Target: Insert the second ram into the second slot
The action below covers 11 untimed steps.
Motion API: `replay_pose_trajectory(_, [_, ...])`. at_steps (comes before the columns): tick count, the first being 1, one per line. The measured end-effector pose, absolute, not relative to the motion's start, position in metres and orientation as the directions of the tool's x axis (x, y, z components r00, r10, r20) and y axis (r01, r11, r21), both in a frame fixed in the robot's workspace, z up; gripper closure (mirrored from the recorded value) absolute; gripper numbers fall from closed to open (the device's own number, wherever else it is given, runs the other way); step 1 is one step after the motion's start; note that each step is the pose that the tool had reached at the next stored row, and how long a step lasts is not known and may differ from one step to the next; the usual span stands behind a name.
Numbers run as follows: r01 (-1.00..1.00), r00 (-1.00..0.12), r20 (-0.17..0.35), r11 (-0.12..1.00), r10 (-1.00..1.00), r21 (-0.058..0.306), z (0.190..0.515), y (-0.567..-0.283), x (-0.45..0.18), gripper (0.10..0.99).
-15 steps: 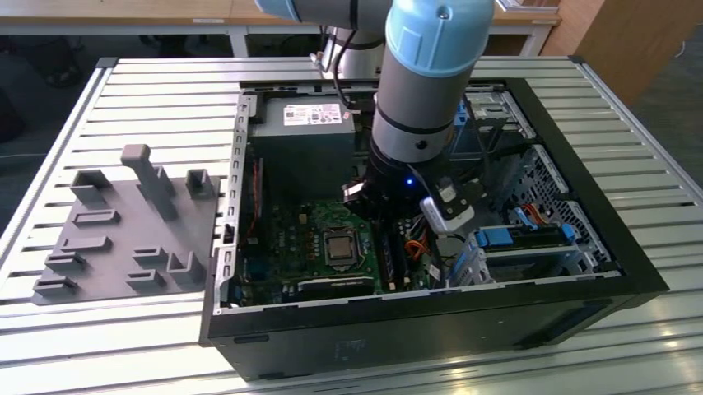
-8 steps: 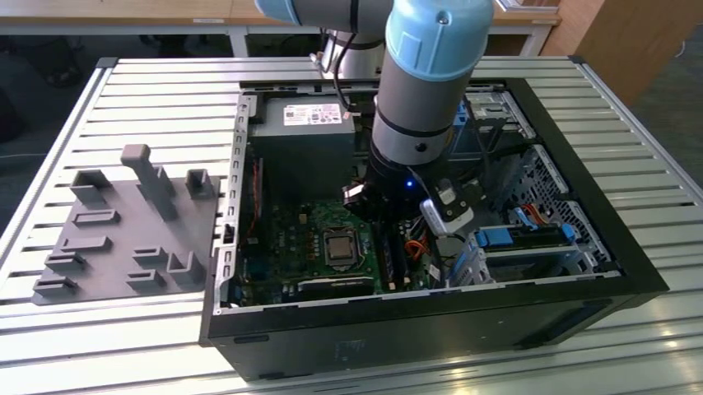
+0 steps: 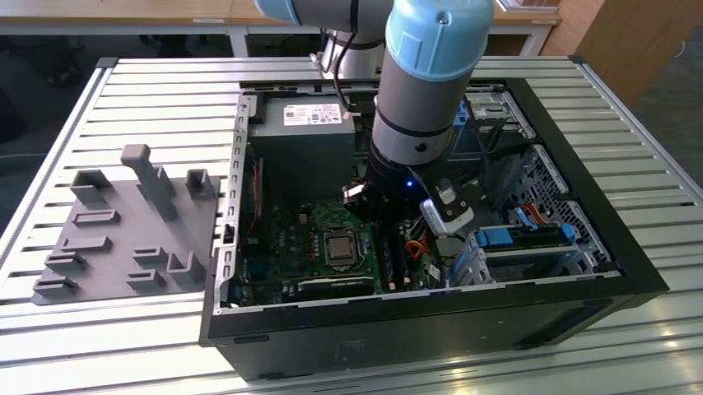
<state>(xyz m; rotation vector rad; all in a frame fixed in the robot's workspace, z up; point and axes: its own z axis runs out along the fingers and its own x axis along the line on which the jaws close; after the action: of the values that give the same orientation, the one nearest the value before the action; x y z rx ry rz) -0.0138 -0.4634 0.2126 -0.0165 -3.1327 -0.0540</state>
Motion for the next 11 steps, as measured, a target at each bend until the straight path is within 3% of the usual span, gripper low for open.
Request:
replay_pose_trajectory(1, [0.011, -1.000, 0.009, 0.999, 0.010, 0.035, 0.213, -0.463, -0.014, 0.937])
replay_pose_trajectory(2, [0.011, -1.000, 0.009, 0.999, 0.010, 0.034, 0.213, -0.463, -0.014, 0.878])
replay_pose_trajectory(11, [0.011, -1.000, 0.009, 0.999, 0.010, 0.034, 0.226, -0.463, -0.014, 0.878])
